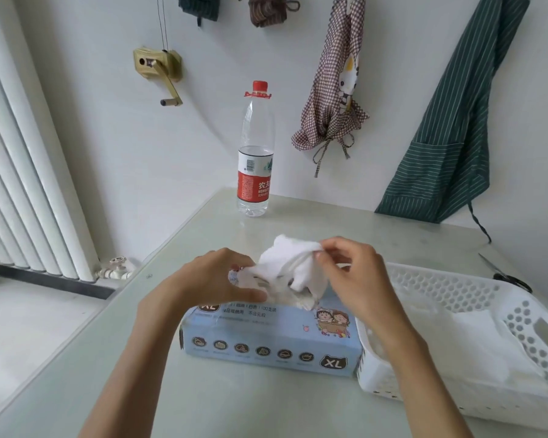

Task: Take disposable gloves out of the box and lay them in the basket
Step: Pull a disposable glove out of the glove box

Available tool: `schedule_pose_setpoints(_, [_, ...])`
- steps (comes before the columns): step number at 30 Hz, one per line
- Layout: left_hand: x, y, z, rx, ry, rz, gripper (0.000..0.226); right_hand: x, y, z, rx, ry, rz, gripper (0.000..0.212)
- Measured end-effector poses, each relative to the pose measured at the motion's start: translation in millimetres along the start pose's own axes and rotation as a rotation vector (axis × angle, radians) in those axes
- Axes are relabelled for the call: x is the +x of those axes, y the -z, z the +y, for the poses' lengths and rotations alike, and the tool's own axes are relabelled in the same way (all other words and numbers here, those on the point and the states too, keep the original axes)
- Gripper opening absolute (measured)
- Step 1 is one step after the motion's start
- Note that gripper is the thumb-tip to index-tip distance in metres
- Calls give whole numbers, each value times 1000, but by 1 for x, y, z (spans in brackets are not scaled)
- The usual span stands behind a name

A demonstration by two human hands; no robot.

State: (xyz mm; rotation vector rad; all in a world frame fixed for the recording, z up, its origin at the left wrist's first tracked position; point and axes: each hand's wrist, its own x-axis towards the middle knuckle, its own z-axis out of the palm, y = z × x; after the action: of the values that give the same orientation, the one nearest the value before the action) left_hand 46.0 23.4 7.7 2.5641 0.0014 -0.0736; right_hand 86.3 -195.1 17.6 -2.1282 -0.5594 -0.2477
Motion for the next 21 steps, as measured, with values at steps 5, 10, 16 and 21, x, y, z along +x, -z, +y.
schedule_pose_setpoints(5, [2, 2, 7, -92, -72, 159, 45, 2, 24, 5, 192, -53, -15, 12])
schedule_pose_setpoints(10, [1, -3, 25, -319, -259, 111, 71, 0, 28, -3, 350, -134, -131, 11])
schedule_pose_setpoints(16, [0, -1, 35, -296, -400, 222, 32, -4, 9, -9, 222, -143, -206, 9])
schedule_pose_setpoints(21, [-1, 3, 34, -445, -255, 469, 8, -5, 18, -9, 99, -124, -293, 63])
